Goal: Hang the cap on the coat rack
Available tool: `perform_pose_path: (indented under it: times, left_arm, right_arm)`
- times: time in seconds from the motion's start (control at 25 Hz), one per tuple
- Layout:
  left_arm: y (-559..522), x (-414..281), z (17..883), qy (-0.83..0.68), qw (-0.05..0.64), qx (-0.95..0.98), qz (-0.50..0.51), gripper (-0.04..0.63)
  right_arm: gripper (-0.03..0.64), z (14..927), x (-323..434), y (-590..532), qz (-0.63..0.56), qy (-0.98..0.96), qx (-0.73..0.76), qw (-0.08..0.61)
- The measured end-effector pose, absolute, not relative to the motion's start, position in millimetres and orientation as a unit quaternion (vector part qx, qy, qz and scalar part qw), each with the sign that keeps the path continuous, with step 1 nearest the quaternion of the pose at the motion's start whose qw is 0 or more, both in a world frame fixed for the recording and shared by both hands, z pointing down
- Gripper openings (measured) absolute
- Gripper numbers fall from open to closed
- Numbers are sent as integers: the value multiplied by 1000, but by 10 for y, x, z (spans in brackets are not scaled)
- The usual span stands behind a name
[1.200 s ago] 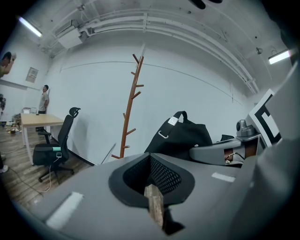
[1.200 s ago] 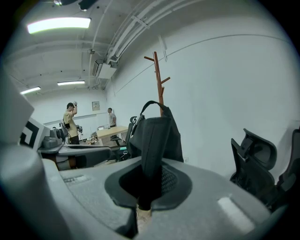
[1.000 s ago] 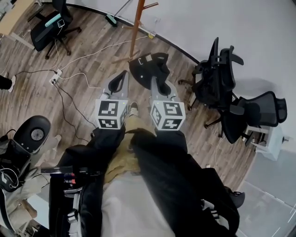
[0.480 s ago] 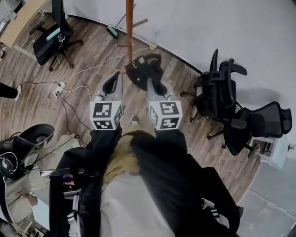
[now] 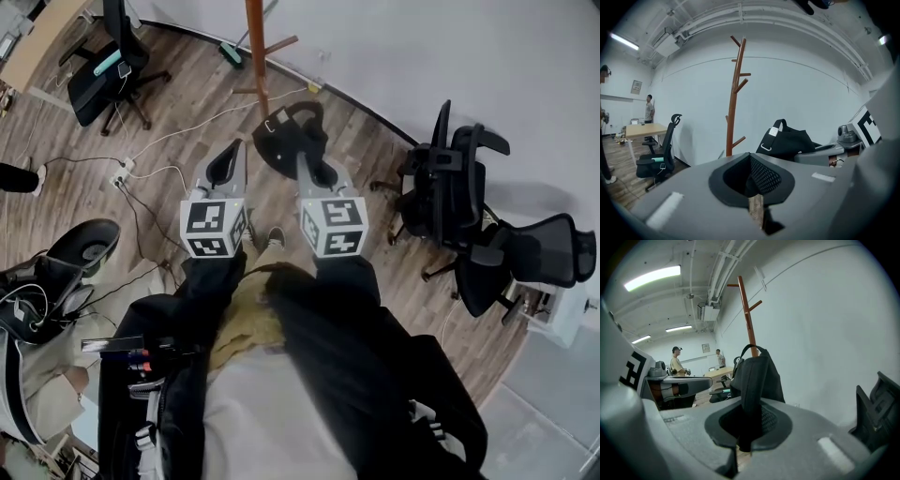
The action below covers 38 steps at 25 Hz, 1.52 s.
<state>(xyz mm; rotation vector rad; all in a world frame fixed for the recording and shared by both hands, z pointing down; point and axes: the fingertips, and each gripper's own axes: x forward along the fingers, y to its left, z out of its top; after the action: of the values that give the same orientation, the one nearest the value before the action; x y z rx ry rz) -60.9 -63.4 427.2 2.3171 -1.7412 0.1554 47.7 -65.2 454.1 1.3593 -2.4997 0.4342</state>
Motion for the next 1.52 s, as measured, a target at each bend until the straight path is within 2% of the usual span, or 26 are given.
perform_pose_path:
  times: [0.2, 0.48, 1.08, 1.52]
  left_arm:
    - [-608, -603, 4325, -593, 125, 794, 48, 0]
    - [-1554, -726, 4374, -564, 140, 813, 46, 0]
    - [-2080, -1130, 4570, -544, 175, 820, 42, 1]
    - [-2385, -750, 4661, -579, 182, 792, 61, 2]
  right_arm:
    - [5, 4595, 570, -626, 150, -854, 478, 139]
    - [5, 4662, 422, -1470, 157, -834, 504, 163]
    - [5, 4610, 521, -2078, 141, -806, 539, 200]
    - [5, 4920, 663, -2553, 137, -845, 454, 249]
